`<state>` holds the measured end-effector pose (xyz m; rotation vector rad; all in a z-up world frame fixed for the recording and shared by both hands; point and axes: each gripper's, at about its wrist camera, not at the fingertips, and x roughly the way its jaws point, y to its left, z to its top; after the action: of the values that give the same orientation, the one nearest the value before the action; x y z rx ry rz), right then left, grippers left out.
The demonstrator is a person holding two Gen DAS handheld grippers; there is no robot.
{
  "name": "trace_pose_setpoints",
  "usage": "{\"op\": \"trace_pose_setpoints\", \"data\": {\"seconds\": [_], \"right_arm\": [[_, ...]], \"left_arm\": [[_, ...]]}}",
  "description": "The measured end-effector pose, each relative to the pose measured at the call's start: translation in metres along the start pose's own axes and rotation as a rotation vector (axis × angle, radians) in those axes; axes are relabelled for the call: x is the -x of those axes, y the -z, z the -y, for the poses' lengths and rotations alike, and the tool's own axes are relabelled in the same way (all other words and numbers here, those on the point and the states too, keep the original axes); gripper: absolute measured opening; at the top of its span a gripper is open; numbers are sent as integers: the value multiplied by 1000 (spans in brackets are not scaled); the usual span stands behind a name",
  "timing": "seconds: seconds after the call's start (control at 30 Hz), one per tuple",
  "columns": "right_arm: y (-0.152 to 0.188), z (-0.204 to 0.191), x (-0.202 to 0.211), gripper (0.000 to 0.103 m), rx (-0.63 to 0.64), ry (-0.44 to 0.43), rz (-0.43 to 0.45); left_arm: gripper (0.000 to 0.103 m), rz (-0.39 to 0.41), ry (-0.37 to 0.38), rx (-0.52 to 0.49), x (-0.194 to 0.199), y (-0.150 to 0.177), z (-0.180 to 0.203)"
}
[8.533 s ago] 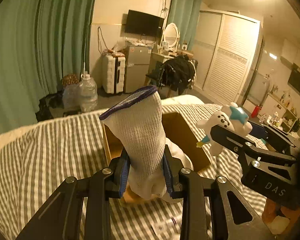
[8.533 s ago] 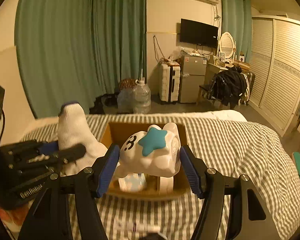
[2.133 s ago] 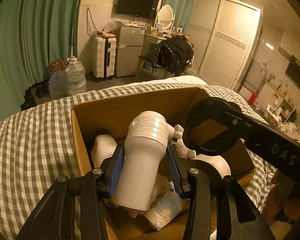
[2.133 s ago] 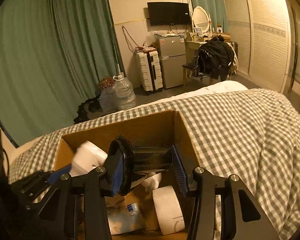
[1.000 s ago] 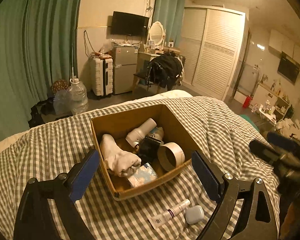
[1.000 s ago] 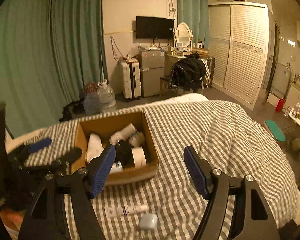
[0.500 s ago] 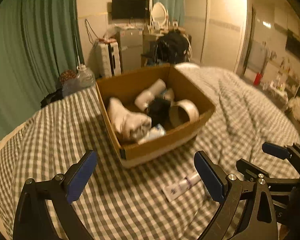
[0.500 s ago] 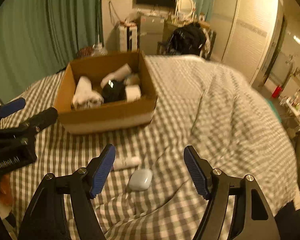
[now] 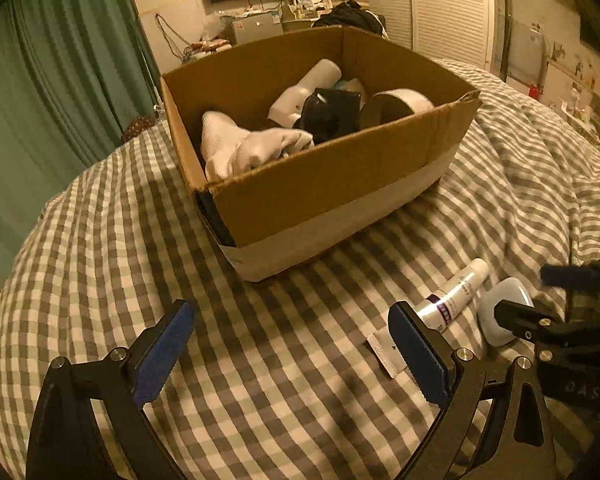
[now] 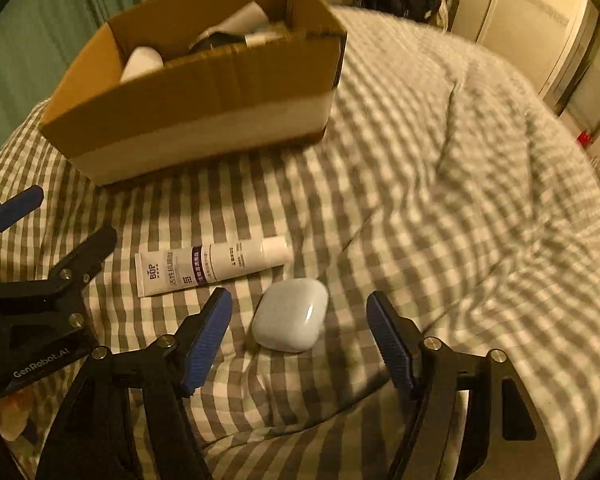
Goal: Organize objects
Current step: 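Grasp the white lotion tube with the left tool while the right tool grasps the earbud case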
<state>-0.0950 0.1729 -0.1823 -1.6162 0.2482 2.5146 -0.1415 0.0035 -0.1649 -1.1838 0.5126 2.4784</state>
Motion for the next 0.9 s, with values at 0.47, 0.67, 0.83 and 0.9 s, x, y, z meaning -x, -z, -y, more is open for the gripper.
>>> {"op": "trace_pose_setpoints", "data": {"seconds": [0.47, 0.67, 0.83, 0.9], "right_arm": [[3, 0, -43, 51, 26, -99, -176], [8, 0, -47, 55, 44, -110, -211], [12, 4, -35, 52, 29, -121, -165], [13, 10, -20, 52, 8, -116, -101]], "left_arm": [[100, -44, 19, -39, -23, 5, 13], [100, -64, 36, -1, -27, 5, 7], [100, -62, 50, 7, -26, 4, 6], [100, -56, 62, 3, -26, 4, 6]]}}
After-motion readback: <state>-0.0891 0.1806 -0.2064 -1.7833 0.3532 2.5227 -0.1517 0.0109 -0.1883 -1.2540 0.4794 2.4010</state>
